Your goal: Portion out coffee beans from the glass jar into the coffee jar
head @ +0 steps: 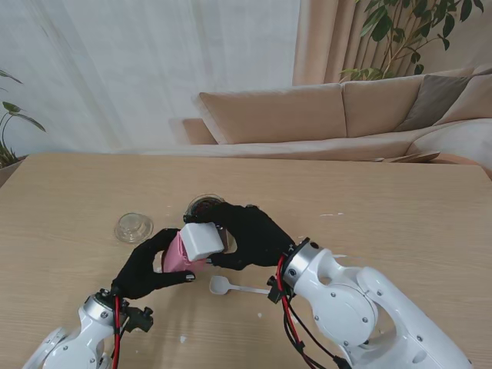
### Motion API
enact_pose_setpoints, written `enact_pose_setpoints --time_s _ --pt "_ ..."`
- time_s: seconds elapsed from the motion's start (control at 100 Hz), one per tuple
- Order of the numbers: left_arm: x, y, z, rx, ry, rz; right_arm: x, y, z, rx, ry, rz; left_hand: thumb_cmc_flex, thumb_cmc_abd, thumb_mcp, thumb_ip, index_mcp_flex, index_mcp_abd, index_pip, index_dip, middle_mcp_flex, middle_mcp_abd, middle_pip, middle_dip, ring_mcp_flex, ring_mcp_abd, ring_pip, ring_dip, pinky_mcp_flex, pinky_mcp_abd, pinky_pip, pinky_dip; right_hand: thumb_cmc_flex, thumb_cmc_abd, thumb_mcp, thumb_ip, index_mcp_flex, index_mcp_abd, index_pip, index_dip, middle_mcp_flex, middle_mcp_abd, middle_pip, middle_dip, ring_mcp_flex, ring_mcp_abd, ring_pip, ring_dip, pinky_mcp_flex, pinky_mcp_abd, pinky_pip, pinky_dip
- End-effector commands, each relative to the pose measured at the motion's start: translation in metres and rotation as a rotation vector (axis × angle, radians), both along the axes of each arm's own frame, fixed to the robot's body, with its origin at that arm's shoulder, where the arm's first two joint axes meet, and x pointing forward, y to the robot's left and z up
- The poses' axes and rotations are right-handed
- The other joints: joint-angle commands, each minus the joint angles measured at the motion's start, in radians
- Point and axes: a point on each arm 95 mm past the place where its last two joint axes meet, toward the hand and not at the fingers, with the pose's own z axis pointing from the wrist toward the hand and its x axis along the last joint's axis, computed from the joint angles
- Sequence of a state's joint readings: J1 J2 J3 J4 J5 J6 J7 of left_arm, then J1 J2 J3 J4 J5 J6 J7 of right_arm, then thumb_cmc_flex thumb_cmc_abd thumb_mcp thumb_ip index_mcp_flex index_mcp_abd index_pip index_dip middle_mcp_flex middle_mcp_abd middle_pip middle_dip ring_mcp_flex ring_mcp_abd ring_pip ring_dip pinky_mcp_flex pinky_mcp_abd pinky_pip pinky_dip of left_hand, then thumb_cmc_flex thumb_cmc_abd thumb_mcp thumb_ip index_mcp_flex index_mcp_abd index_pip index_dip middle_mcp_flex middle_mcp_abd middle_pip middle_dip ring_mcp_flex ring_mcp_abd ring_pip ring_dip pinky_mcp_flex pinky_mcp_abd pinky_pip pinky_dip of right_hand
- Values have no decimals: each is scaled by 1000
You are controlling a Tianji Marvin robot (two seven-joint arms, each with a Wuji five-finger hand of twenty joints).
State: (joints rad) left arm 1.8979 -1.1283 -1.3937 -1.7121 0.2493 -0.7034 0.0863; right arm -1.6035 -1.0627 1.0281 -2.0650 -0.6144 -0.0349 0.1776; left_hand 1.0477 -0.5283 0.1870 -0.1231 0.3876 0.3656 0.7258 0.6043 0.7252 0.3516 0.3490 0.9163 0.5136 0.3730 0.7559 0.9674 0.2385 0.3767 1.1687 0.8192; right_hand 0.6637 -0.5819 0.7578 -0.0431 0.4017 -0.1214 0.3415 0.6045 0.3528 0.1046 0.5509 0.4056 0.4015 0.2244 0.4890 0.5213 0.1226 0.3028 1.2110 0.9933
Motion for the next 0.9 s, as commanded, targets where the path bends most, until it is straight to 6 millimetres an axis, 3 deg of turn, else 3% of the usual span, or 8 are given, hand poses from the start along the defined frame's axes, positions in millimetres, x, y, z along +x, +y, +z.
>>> enact_pose_setpoints --time_s 0.0,0.22,0.32,0.42,0.52,0.65,0.74,0.89 --pt "-3 -3 1 10 12 -26 0 3 -1 12 12 15 243 182 319 17 91 -183 257 71 128 -145 199 77 36 -18 18 25 3 0 24 5 62 42 37 27 51 -97 69 27 10 -22 12 10 -3 -15 17 11 -5 -12 19 21" --pt "-2 -2 3 18 45 -56 1 6 3 29 21 32 243 184 315 19 89 -184 256 69 126 -141 198 80 36 -19 17 25 3 -2 21 3 201 60 227 3 159 -220 170 1 36 -23 1 -1 -7 -10 11 0 -11 -12 11 16" --pt "-2 -1 4 19 49 -61 1 7 6 17 18 40 243 185 315 20 89 -184 256 69 125 -143 197 82 35 -19 17 25 3 -2 20 3 245 40 272 -14 151 -239 165 -41 35 -25 -15 -18 -14 -7 0 -8 -16 -13 4 13" --pt "-2 -1 5 18 51 -62 1 6 8 -3 16 54 243 185 314 20 89 -184 256 68 125 -142 196 83 35 -20 16 24 3 -2 20 3 228 -8 294 -21 82 -229 111 -128 22 -30 -43 -46 -24 -4 -19 -18 -20 -13 -5 8" --pt "-1 -1 5 14 51 -60 1 6 10 -17 13 61 243 184 315 20 89 -184 256 68 125 -142 195 84 35 -20 16 24 3 -2 20 3 168 -59 270 -27 -33 -171 50 -190 -17 -31 -62 -62 -44 -6 -34 -24 -31 -20 -16 5" --pt "-1 0 5 14 45 -55 -1 2 14 -45 7 75 243 183 316 20 89 -184 256 68 126 -147 195 87 35 -19 16 24 3 -2 20 3 23 -88 95 -24 -163 -1 -27 -254 -97 -23 -83 -74 -74 -11 -60 -27 -49 -30 -40 4" --pt "0 0 5 12 42 -50 -3 0 15 -41 10 71 243 183 316 20 89 -184 256 68 127 -146 195 88 36 -19 16 25 3 -2 20 3 -63 -92 33 -28 -176 101 -47 -259 -113 -16 -80 -70 -79 -14 -64 -26 -53 -31 -43 5" --pt "1 -2 5 9 36 -47 -5 -2 15 -42 11 65 243 183 318 20 88 -184 256 68 126 -146 194 90 35 -19 15 25 3 -2 20 3 -169 -69 -37 -41 -174 155 -94 -260 -134 -7 -80 -64 -89 -16 -71 -26 -62 -32 -51 8"
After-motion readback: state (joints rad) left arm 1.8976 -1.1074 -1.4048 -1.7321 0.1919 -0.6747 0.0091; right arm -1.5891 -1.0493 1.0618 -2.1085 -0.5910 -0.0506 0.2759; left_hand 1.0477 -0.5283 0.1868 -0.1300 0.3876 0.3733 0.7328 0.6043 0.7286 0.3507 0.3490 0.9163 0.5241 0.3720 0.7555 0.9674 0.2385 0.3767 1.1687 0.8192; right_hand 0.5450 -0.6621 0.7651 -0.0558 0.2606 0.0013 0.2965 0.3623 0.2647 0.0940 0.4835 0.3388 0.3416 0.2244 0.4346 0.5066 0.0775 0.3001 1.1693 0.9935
